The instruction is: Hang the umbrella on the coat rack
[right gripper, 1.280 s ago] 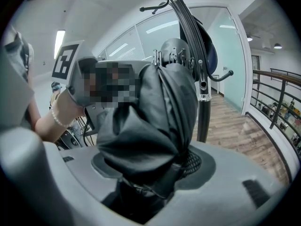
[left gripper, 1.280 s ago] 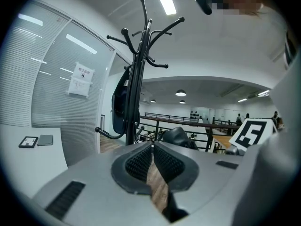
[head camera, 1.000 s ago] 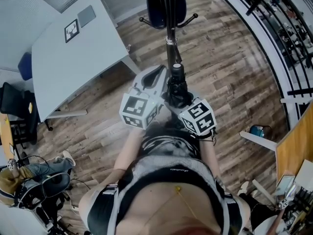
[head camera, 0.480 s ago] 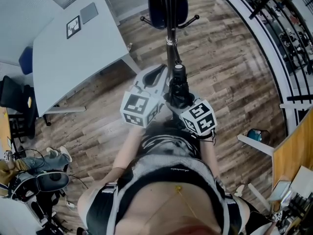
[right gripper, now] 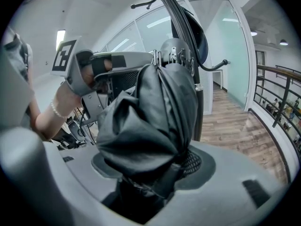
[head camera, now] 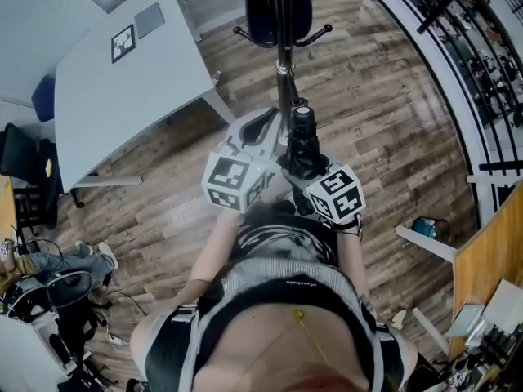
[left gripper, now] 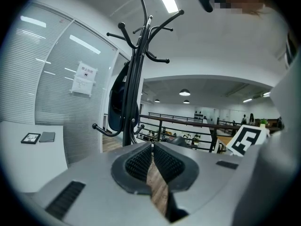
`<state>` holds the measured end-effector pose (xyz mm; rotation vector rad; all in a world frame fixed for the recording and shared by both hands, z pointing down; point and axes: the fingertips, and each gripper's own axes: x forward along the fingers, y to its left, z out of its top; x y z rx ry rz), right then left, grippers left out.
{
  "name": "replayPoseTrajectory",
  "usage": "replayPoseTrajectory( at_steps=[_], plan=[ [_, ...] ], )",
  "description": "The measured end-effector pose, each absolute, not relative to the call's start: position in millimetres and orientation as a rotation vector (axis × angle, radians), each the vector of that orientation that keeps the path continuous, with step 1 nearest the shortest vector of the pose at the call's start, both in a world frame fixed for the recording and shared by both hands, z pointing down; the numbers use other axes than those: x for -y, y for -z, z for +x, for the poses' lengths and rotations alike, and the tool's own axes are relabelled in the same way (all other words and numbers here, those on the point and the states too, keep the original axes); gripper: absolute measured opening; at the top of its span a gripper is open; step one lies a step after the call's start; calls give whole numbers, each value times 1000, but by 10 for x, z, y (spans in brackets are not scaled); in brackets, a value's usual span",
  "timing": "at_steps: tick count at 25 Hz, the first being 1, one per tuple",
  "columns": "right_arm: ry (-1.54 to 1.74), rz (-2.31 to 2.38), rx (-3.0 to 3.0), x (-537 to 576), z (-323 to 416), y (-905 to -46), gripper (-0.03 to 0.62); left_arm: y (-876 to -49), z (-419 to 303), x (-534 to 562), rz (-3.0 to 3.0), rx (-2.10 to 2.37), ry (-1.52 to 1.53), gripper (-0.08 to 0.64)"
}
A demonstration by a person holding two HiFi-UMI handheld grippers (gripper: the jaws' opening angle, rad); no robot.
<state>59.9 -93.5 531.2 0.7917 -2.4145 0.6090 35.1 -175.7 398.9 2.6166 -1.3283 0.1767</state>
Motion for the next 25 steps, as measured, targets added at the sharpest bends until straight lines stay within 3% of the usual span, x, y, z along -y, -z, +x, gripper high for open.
replayPoseTrajectory(
  at_steps=[25],
  plan=[
    [-603,846,2362,1126,721,-5369,278,-3902,324,1843,2650,1316,-156,15]
  ],
)
